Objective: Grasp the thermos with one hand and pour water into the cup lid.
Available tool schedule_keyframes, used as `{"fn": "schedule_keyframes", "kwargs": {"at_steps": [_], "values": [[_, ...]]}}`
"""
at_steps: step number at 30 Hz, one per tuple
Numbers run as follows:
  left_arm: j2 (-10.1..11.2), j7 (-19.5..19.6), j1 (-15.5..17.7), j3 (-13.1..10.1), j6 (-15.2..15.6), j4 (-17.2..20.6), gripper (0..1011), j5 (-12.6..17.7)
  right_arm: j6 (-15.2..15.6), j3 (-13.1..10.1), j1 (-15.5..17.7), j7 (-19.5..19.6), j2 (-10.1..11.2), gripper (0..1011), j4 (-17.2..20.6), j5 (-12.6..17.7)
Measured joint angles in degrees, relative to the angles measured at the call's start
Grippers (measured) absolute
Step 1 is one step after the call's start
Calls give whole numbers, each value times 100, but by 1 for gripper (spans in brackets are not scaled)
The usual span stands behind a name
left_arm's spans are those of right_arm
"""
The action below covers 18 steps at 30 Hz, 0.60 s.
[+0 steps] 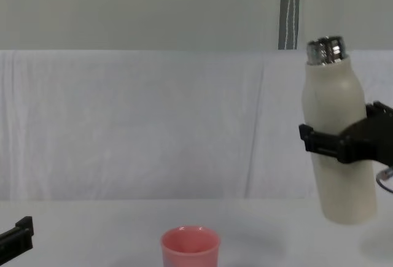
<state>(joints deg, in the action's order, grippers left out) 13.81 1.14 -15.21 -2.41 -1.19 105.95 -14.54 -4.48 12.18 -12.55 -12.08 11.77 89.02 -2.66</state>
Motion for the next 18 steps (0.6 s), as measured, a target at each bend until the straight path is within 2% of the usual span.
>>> {"fn": "schedule_keyframes", "kwargs": {"at_steps": [6, 7, 12, 18], "values": [[0, 0, 0, 0, 0, 0, 1001, 0, 191, 244, -133, 16, 229, 955, 258, -556], [0, 0, 0, 0, 0, 0, 1001, 0, 252, 322, -176, 20, 299, 955, 313, -733], [0, 0, 0, 0, 0, 0, 1001, 0, 402, 506, -260, 24, 454, 955, 402, -1170], [0, 0, 0, 0, 0, 0, 1001, 0, 560, 784, -348, 42, 654, 955, 464, -1862]]}}
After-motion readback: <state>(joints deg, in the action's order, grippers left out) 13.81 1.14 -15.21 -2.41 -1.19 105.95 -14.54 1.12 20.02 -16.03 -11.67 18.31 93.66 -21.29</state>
